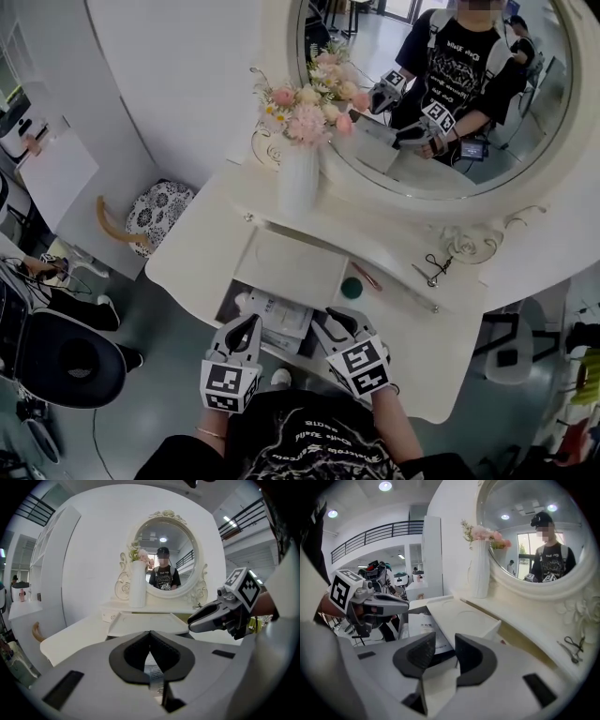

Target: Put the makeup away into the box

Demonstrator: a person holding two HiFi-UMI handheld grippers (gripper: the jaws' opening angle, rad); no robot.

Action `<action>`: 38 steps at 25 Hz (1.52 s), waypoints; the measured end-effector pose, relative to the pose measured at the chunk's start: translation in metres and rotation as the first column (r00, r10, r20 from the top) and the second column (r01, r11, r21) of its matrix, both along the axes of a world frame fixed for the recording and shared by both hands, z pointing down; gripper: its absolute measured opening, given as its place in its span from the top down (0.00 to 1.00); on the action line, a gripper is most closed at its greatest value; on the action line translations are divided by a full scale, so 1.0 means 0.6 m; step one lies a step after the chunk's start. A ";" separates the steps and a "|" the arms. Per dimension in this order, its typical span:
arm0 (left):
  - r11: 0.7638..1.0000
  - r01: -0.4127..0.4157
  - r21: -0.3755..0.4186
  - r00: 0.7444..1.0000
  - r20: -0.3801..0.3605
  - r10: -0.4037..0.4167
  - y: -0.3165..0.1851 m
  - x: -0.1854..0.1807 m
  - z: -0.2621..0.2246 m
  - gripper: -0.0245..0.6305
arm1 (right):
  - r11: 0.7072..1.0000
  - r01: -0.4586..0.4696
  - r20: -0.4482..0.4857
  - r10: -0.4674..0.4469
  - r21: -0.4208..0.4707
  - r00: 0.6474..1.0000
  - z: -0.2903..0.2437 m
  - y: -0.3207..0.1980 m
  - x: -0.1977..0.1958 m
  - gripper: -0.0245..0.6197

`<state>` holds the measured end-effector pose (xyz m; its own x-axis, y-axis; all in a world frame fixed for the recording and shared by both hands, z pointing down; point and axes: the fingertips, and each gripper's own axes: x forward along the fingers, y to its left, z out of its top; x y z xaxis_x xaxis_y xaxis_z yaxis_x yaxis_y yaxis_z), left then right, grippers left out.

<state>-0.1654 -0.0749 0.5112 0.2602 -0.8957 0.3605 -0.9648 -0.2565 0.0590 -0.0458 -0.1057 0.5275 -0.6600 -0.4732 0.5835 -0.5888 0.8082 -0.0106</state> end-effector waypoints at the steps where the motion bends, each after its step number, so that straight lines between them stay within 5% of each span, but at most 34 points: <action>1: 1.000 -0.003 0.006 1.000 -0.001 0.003 0.000 0.003 -0.004 0.94 | 1.000 -0.006 0.006 0.006 -0.003 1.000 -0.001 0.002 0.004 0.75; 18: 0.992 -0.115 0.047 0.993 -0.020 0.116 -0.005 0.085 -0.030 0.94 | 0.980 -0.199 0.104 0.198 0.005 0.975 -0.024 0.020 0.104 0.75; 38: 0.960 -0.274 0.059 0.962 -0.003 0.274 -0.006 0.174 -0.037 0.94 | 0.886 -0.460 0.128 0.450 0.062 0.884 -0.031 0.043 0.244 0.75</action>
<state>-0.0610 -0.0786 0.4890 0.5022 -0.8088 0.3061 -0.8565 -0.5141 0.0467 0.1007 -0.0799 0.5089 -0.4150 -0.7826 0.4640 -0.8915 0.4517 -0.0356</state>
